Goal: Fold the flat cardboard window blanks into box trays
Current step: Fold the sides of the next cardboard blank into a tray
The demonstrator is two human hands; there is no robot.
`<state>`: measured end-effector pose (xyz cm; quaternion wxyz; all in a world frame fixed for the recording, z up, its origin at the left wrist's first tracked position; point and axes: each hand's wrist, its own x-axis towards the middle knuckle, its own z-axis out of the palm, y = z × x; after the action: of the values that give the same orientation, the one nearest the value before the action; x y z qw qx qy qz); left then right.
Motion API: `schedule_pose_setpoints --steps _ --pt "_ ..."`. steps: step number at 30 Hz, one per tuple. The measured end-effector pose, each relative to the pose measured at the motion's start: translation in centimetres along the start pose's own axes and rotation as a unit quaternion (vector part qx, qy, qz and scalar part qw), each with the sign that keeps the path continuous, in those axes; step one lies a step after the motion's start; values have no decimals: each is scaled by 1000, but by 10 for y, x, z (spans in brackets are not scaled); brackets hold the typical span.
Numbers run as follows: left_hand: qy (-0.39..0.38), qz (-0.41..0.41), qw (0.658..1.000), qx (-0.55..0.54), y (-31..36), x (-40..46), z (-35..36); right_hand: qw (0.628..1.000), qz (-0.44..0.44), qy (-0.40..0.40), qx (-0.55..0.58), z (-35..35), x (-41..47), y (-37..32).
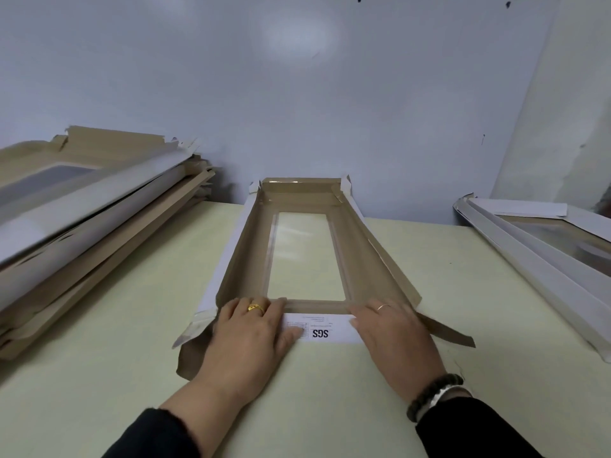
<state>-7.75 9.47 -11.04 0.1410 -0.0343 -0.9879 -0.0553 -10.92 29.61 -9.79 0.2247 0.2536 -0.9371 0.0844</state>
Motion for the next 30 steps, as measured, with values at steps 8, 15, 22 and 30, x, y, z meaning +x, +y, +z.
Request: schedule_pose_setpoints --steps 8,15,22,30 --pt "-136 -14 990 -41 -4 10 9 981 -11 -177 76 23 -1 5" --pt "-124 8 990 -66 -13 16 11 978 44 -195 53 18 -4 27" --pt "16 68 992 -108 -13 8 -4 994 47 -38 93 3 -7 18" --pt "14 66 984 -168 -12 -10 -22 987 21 -39 154 -5 -17 12"
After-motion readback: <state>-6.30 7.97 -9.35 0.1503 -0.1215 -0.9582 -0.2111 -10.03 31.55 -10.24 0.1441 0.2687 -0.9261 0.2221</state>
